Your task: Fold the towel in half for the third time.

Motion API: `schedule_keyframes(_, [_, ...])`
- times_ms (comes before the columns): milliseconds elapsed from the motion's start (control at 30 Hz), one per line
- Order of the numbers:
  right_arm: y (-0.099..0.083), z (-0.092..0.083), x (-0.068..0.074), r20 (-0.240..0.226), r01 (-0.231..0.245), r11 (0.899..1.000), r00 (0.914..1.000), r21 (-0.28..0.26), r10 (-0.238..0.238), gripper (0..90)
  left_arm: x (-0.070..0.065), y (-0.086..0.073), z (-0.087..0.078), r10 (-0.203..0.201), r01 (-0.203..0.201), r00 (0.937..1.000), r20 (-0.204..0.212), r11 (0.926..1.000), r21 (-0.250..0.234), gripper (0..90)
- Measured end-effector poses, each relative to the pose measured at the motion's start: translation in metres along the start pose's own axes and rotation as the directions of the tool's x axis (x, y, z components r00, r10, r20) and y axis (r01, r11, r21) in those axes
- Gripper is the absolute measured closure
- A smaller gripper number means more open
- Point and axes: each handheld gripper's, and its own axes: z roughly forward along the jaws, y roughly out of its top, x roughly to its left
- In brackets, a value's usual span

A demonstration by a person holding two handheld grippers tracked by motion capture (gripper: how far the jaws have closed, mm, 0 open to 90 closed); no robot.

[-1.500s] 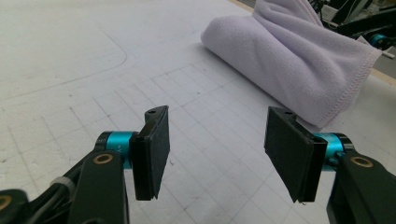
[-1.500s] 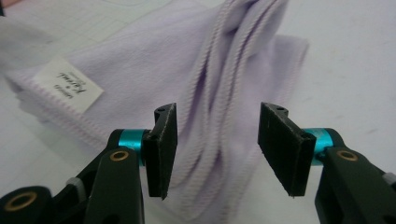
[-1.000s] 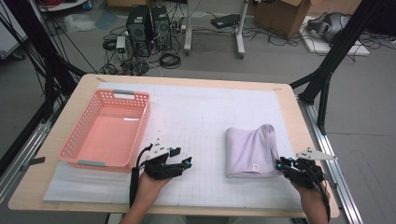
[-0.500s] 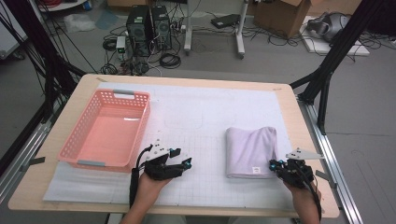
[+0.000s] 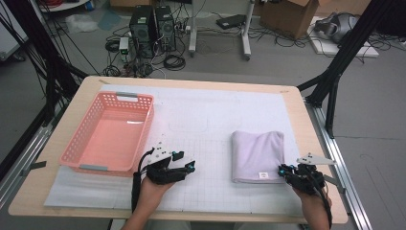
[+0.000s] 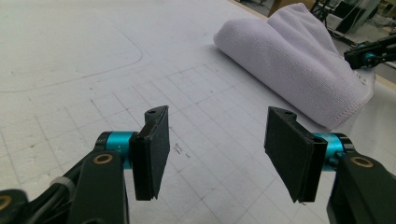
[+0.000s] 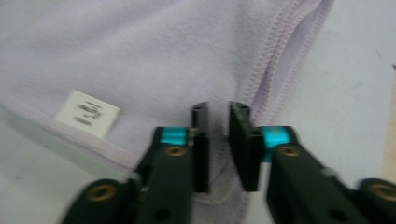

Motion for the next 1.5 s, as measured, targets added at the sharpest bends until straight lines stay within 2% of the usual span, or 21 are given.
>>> schedule_keyframes(33, [0.000,-0.002,-0.002,-0.004,-0.009,1.000,0.9999,-0.001,0.009,88.5,0.000,0.000,0.000,-0.003,0.003,1.0000,-0.001,1.0000,-0.001,40.7])
schedule_keyframes(133, [-0.001,-0.013,-0.005,0.031,-0.008,1.000,0.9995,0.000,0.008,88.9,0.001,0.000,-0.001,-0.005,0.005,1.0000,-0.004,1.0000,0.000,40.7])
schedule_keyframes(233, [-0.006,-0.015,-0.009,0.041,-0.014,1.000,0.9991,0.018,0.013,89.1,0.002,0.000,-0.001,-0.003,0.003,1.0000,-0.005,1.0000,-0.002,40.8])
schedule_keyframes(300, [-0.005,-0.017,-0.010,0.055,-0.020,1.000,0.9983,-0.005,0.020,76.9,0.001,0.000,-0.001,-0.005,0.005,1.0000,-0.003,1.0000,-0.004,40.7])
schedule_keyframes(333, [-0.003,-0.018,-0.010,0.042,-0.038,0.999,0.9984,-0.033,0.039,73.8,0.001,0.000,-0.001,-0.002,0.002,1.0000,-0.004,1.0000,-0.004,40.7])
schedule_keyframes(367, [0.000,-0.019,-0.009,0.031,-0.036,0.998,0.9988,-0.052,0.038,73.3,0.001,0.000,-0.001,-0.004,0.004,1.0000,-0.004,1.0000,-0.003,40.8])
schedule_keyframes(467, [0.010,-0.016,-0.004,0.024,0.002,0.996,0.9997,-0.086,0.000,69.8,0.001,0.000,0.000,-0.003,0.003,1.0000,-0.002,1.0000,-0.001,40.7])
schedule_keyframes(567, [0.021,-0.004,0.004,0.009,0.043,0.995,0.9991,-0.094,-0.043,65.0,0.001,0.000,0.000,-0.004,0.004,1.0000,-0.001,1.0000,0.003,40.7])
schedule_keyframes(667, [0.028,0.013,0.008,-0.009,0.062,0.995,0.9980,-0.082,-0.063,64.8,0.000,-0.001,0.001,-0.002,0.002,1.0000,0.000,1.0000,0.004,40.7])
schedule_keyframes(733, [0.028,0.021,0.007,-0.003,0.060,0.997,0.9982,-0.056,-0.060,65.2,-0.001,-0.001,0.001,-0.002,0.002,1.0000,0.001,1.0000,0.006,40.7])
schedule_keyframes(767, [0.025,0.024,0.006,0.017,0.057,0.998,0.9983,-0.034,-0.056,65.9,-0.001,-0.001,0.002,0.002,-0.002,1.0000,0.001,1.0000,0.008,40.6])
schedule_keyframes(833, [0.017,0.024,0.002,0.025,0.042,0.999,0.9988,-0.017,-0.042,66.7,-0.001,-0.001,0.001,0.002,-0.002,1.0000,0.001,1.0000,0.008,40.6])
schedule_keyframes(900, [0.010,0.019,-0.003,0.025,0.023,0.999,0.9994,-0.027,-0.022,66.7,0.000,-0.001,0.001,-0.006,0.006,1.0000,0.001,1.0000,0.001,40.6])
schedule_keyframes(1033, [0.007,0.013,-0.006,0.019,-0.002,1.000,0.9998,-0.023,0.003,65.5,0.003,0.000,-0.002,-0.009,0.009,0.9999,-0.004,0.9999,-0.006,40.6])
schedule_keyframes(1100, [0.013,0.013,-0.006,0.007,-0.004,0.999,1.0000,-0.037,0.005,64.2,0.003,0.000,-0.002,-0.009,0.009,0.9999,-0.005,0.9999,-0.005,40.6])
schedule_keyframes(1233, [0.042,0.019,0.002,-0.018,0.039,0.997,0.9990,-0.069,-0.040,59.6,0.003,-0.001,-0.001,-0.004,0.004,1.0000,-0.004,1.0000,0.003,40.6])
schedule_keyframes(1333, [0.066,0.032,0.007,-0.038,0.071,0.994,0.9965,-0.086,-0.074,55.1,0.002,-0.001,0.000,-0.006,0.006,1.0000,-0.004,1.0000,0.004,40.6])
schedule_keyframes(1400, [0.080,0.044,0.010,-0.037,0.097,0.993,0.9943,-0.073,-0.100,50.7,0.003,-0.001,0.000,-0.007,0.007,1.0000,-0.003,1.0000,0.003,40.6])
schedule_keyframes(1500, [0.096,0.062,0.012,-0.047,0.086,0.994,0.9949,-0.060,-0.089,46.4,0.003,-0.001,0.000,-0.007,0.007,1.0000,-0.003,1.0000,0.004,40.6])
